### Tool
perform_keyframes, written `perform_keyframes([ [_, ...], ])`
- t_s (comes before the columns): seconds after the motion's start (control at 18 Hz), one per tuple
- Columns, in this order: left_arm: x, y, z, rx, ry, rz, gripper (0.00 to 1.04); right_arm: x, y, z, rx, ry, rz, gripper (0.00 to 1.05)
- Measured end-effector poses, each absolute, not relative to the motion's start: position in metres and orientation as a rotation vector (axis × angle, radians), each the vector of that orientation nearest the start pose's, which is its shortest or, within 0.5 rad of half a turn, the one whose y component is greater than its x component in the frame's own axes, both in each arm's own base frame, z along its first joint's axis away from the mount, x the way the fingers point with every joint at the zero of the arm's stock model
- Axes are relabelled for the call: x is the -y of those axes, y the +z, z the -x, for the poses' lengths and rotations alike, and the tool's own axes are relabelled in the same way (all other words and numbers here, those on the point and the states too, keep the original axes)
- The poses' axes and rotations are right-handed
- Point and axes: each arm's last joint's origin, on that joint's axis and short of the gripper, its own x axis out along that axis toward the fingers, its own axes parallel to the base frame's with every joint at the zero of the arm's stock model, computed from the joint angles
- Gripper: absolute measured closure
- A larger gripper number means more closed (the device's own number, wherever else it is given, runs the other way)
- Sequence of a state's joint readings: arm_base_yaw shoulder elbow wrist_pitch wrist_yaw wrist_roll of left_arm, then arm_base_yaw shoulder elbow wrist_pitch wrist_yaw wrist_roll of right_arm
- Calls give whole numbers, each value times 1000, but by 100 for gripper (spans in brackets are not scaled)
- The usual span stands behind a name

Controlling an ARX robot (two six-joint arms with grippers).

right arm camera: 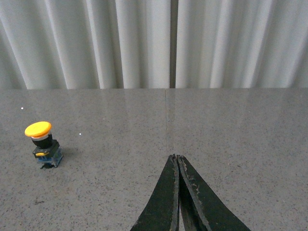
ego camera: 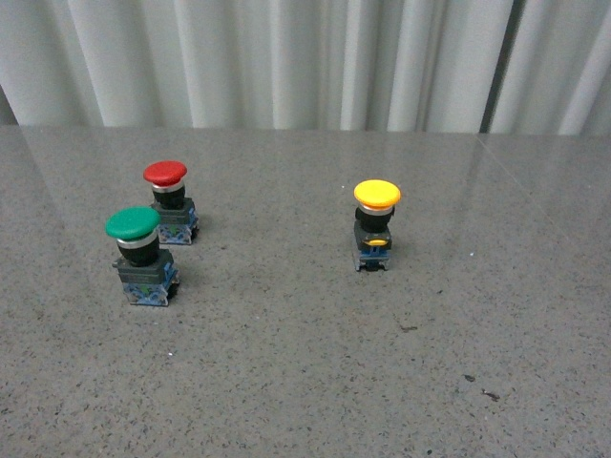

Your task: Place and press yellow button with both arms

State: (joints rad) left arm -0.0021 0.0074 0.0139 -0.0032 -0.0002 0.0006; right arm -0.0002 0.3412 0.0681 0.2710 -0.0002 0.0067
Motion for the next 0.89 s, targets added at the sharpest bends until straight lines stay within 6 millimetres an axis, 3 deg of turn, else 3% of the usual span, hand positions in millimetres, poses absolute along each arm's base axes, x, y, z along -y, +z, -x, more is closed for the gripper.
perform_keyframes([
  [0.33, 0, 167, -97, 3, -2, -1, 7, 0, 169, -111, 2, 1, -6, 103],
  [0.89, 0, 167, -97, 3, -1, -1, 7, 0, 167, -97, 7, 0, -6, 103],
])
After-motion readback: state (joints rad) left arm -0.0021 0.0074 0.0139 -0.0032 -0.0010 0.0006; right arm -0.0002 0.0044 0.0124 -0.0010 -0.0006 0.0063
